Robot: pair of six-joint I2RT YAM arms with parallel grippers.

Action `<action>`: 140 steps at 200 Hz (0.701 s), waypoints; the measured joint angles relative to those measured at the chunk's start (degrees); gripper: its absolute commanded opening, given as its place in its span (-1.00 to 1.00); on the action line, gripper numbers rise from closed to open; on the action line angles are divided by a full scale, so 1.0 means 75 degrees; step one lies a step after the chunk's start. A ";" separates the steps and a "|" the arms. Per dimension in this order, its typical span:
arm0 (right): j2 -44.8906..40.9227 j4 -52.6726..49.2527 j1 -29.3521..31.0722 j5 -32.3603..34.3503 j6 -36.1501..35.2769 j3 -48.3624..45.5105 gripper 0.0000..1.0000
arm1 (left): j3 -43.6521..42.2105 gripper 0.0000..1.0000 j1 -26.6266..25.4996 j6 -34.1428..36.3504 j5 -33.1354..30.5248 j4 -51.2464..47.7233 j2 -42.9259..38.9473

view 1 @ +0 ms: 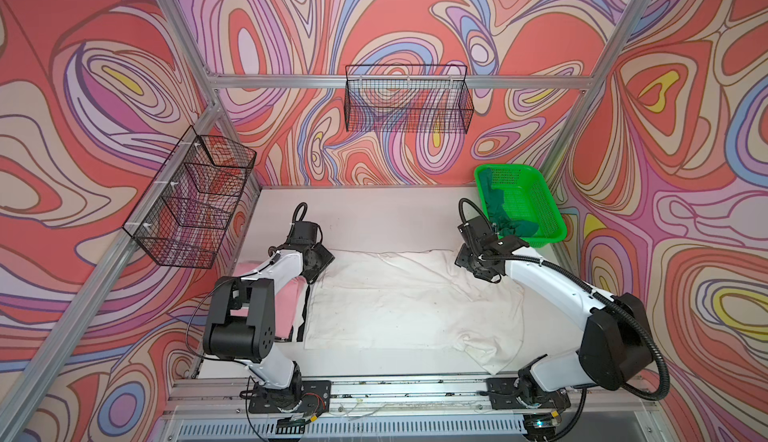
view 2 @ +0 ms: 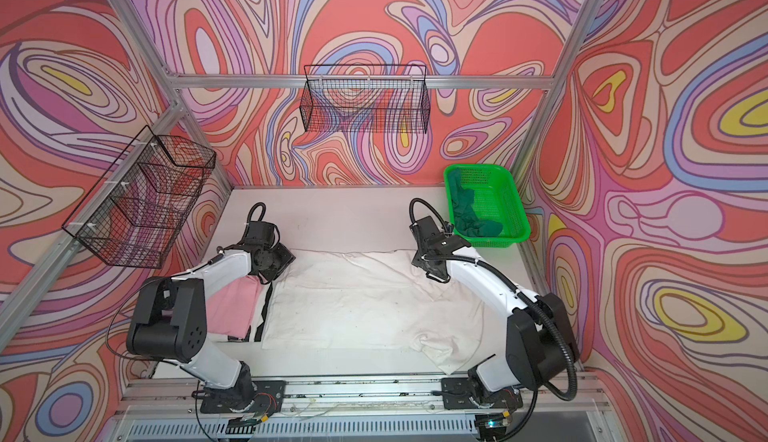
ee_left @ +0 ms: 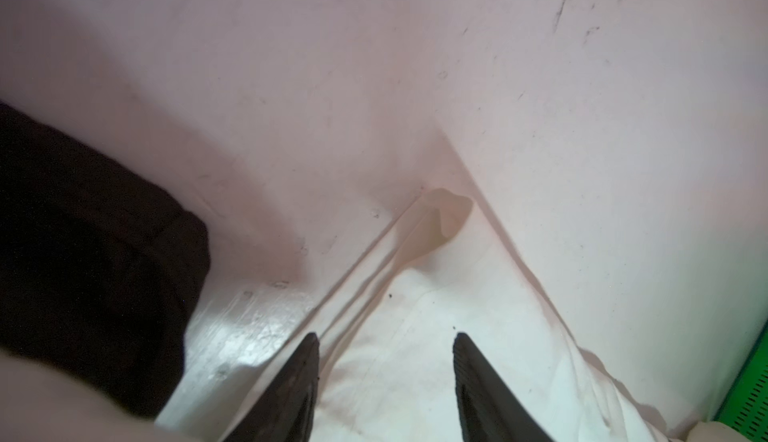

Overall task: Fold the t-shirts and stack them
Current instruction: 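Move both grippers to the folded edge farthest from the robot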

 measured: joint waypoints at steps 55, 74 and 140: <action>0.0685 0.0621 -0.1381 -0.0353 -0.1052 0.0140 0.30 | 0.1396 0.07 -0.0927 0.0201 -0.0262 -0.0181 0.0376; 0.0778 0.0766 -0.1597 -0.0286 -0.1370 0.0122 0.31 | 0.1769 0.07 -0.1183 0.0233 -0.0356 -0.0184 0.0772; 0.0807 0.1195 -0.1682 -0.0318 -0.1638 -0.0781 0.27 | 0.2401 0.10 -0.1250 0.0323 -0.0764 -0.0676 0.2229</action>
